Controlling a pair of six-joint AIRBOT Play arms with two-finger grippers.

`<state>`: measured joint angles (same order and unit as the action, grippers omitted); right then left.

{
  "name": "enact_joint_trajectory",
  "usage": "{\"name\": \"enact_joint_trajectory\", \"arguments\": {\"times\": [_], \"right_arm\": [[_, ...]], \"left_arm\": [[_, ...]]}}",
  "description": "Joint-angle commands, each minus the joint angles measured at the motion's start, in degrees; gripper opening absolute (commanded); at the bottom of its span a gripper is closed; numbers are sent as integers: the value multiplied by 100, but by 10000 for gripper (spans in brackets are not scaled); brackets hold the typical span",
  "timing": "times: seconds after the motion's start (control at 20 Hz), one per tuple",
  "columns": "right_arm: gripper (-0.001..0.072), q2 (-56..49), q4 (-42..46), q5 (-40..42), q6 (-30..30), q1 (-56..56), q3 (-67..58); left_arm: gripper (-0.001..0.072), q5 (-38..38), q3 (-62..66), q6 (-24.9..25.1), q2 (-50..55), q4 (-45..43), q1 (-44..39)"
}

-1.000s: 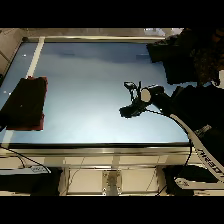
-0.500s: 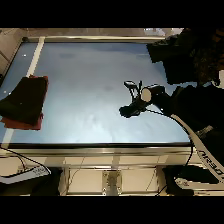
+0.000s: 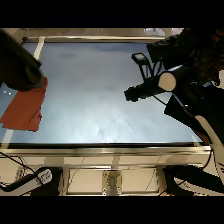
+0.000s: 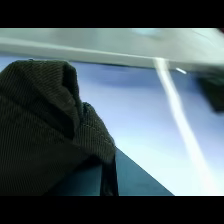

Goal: Fold the clothes and pants, and hang the long-sleeved shirts on hangers.

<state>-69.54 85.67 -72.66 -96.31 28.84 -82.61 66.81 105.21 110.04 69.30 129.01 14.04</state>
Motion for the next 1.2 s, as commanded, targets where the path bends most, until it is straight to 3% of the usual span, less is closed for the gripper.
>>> {"name": "enact_joint_trajectory", "arguments": {"times": [0.0, 0.15, 0.2, 0.45, 0.6, 0.8, 0.95, 1.0, 1.05, 1.1, 1.15], "right_arm": [[266, 570, 621, -455, -2, -72, -260], [293, 946, 601, -765, -11, -208, -260], [335, 1027, 603, -861, -11, -208, -260], [334, 1220, 597, -1318, -48, -208, -260], [335, 1250, 601, -1432, -48, -208, -260], [335, 1246, 601, -1550, -46, -208, -260], [340, 1235, 573, -1552, -48, -205, -258], [343, 1237, 553, -1580, -48, -205, -258], [388, 1235, 546, -1637, -48, -201, -258], [456, 1237, 538, -1674, -48, -201, -258], [458, 1237, 538, -1679, -46, -201, -258]], "left_arm": [[9, 1414, 890, 2, 125, -72, -1862], [11, 2267, 866, -511, 525, -684, -3143], [11, 2280, 817, -706, 699, -922, -3519], [10, 2249, 719, -868, 1624, -1075, -4763], [10, 2643, 680, -990, 2048, -1499, -4996], [11, 3010, -267, -1453, 2162, -3904, -4861], [17, 3351, -1639, -1416, 2162, -3998, -4483], [81, 3445, -2138, -1290, 2162, -3991, -4360], [264, 3482, -2669, -1176, 2153, -3989, -4223], [355, 3451, -3174, -1169, 2111, -3987, -4072], [359, 3335, -3595, -1169, 2017, -3980, -3932]]}}
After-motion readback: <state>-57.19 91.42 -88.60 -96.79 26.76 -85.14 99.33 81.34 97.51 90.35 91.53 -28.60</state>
